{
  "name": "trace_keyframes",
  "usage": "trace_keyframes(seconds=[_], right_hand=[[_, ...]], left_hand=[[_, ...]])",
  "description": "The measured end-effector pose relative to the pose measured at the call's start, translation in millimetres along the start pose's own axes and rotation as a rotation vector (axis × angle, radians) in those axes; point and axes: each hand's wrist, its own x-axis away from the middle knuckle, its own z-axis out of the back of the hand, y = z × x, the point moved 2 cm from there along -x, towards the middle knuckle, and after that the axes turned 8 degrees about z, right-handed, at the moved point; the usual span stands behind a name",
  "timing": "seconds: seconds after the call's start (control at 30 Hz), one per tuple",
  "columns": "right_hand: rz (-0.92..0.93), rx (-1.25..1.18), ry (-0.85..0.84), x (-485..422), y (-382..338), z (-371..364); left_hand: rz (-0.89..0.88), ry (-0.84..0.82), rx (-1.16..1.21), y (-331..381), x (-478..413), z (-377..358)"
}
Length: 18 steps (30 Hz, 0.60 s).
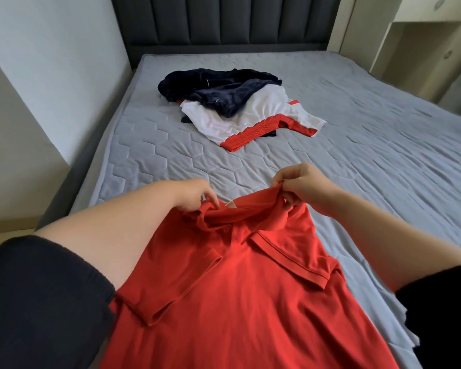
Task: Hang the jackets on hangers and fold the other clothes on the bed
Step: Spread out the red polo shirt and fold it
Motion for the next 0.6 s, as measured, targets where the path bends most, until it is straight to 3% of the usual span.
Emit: trace_keyframes(seconds=[0.17, 0.27, 0.43, 0.6], right_hand=[[0.012, 0.116, 0.032, 3.9, -1.9, 3.1], [0.035, 0.239, 0.166, 0.5, 0.0, 8.4], [0.014, 0.238, 0.215, -8.8, 3.2, 12.1], [0.069, 0.411, 0.207, -13.8, -6.5, 11.6]], left_hand=[[-0.118, 0.339, -0.451, 8.1, 7.5, 11.9], [-0.1, 0.383, -0.621, 8.7, 19.3, 25.3], [0.0, 0.476, -0.351, -3.3, 44.5, 37.5], [0.007, 0.749, -0.189, -10.0, 59.2, 41.9]])
